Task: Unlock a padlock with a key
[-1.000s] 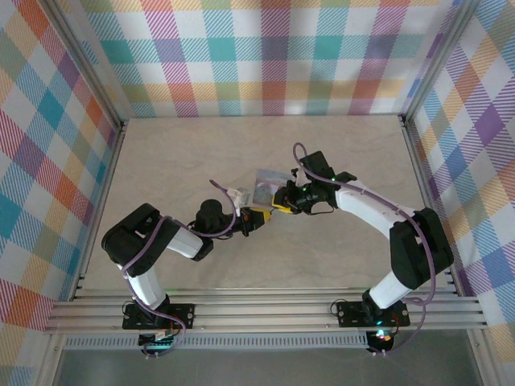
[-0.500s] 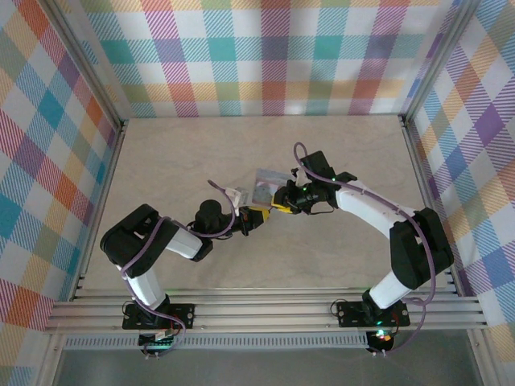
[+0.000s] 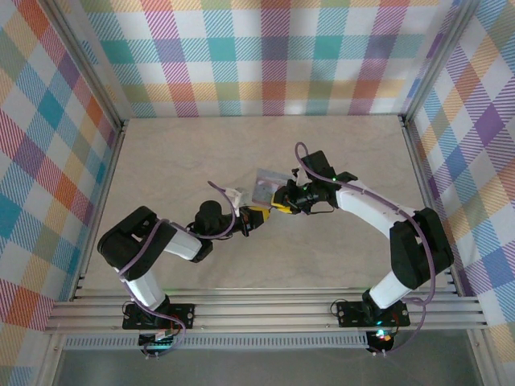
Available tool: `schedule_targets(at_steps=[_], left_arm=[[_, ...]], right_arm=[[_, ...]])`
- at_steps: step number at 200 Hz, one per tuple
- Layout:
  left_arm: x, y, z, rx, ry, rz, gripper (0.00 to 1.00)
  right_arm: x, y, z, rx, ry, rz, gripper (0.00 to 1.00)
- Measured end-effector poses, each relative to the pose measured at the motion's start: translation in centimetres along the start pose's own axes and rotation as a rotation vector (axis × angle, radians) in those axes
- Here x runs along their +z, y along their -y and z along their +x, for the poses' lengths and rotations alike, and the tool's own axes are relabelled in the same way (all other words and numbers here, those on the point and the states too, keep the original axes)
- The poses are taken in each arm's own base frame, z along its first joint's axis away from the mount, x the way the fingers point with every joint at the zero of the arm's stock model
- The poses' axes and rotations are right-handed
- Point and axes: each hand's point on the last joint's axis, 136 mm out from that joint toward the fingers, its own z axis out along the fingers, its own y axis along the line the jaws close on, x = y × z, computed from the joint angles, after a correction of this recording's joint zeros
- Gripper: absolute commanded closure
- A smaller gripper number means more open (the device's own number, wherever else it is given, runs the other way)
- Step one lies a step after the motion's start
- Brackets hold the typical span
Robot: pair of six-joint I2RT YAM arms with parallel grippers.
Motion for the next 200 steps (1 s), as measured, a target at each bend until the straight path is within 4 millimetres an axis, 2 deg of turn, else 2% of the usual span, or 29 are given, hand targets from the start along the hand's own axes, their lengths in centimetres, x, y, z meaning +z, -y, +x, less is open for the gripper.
schedule_targets(at_steps=[200], left_arm=[[1.0,-0.6,0.9,0.004,-0.009,-0.050,1.00]], right_arm=[[0.5,0.6,-0.3,0.007,-0.005,-0.006,1.00]])
